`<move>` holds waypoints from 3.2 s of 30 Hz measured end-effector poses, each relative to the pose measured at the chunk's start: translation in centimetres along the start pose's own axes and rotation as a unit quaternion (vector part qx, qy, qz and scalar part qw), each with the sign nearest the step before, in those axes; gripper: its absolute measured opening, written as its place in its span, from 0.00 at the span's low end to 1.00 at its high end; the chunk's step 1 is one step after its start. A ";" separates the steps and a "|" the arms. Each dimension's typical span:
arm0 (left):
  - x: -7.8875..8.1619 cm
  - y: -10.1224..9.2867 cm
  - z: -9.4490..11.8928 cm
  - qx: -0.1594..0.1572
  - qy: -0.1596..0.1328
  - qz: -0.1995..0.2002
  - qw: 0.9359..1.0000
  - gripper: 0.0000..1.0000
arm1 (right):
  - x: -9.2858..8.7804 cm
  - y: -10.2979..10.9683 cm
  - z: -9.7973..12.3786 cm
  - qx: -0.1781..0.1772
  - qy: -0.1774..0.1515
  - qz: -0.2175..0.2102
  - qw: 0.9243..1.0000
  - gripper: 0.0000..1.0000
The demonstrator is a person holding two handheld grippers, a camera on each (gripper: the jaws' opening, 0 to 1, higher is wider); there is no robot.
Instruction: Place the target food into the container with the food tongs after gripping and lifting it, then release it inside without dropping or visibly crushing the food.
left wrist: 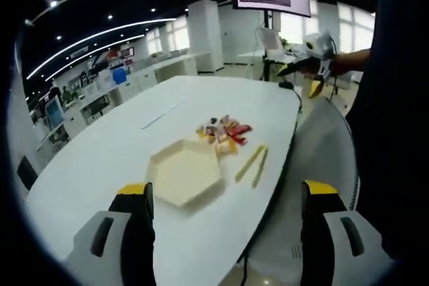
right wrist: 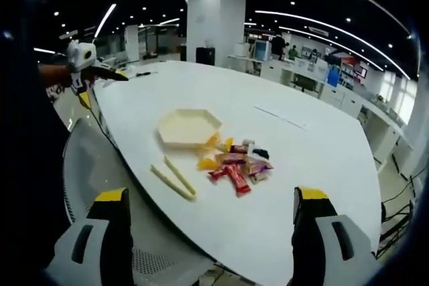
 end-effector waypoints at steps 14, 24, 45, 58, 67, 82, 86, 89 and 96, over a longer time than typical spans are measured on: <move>1.4 -0.4 -4.2 -0.031 0.023 -0.053 0.998 0.84 | -0.1 0.1 -0.8 0.016 -0.002 -0.004 1.000 0.99; 1.7 -1.2 -8.2 -0.059 0.049 -0.079 0.994 0.78 | 0.3 -0.3 -1.2 0.024 -0.005 0.001 1.000 0.99; -0.4 -3.8 -16.4 -0.111 0.124 -0.153 0.974 0.56 | 1.1 0.4 -2.1 0.044 -0.009 0.009 0.999 0.99; -2.6 -4.6 -20.7 -0.115 0.193 -0.200 0.954 0.44 | 1.0 0.7 -1.3 0.043 -0.014 0.005 0.999 0.99; -3.9 -4.3 -22.4 -0.117 0.209 -0.205 0.949 0.31 | -0.3 0.7 -1.0 0.037 -0.009 -0.015 0.999 0.99; -3.7 -4.1 -22.7 -0.098 0.210 -0.212 0.950 0.05 | -0.1 0.8 -0.7 0.027 -0.009 -0.026 0.999 0.99; -3.5 -4.2 -22.5 -0.098 0.199 -0.190 0.956 0.03 | -0.5 0.5 -1.2 0.024 -0.011 -0.040 0.999 0.99; -2.6 -3.8 -21.8 -0.094 0.182 -0.171 0.964 0.02 | -0.5 1.1 -1.9 0.038 -0.006 -0.036 0.999 0.99; -2.1 -4.3 -19.8 -0.109 0.163 -0.156 0.968 0.01 | 0.7 1.5 -2.3 0.051 -0.014 -0.023 0.998 0.99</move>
Point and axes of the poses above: the point that each gripper's makers call its tool centre point, and the gripper's own axes: z roughly backward along the fingers, y roughly to its left, x roughly out of its top, the point moved 3 cm from there along z, roughly backward along the fingers, and after that the axes turned 10 degrees about y, right-handed, at the moved point
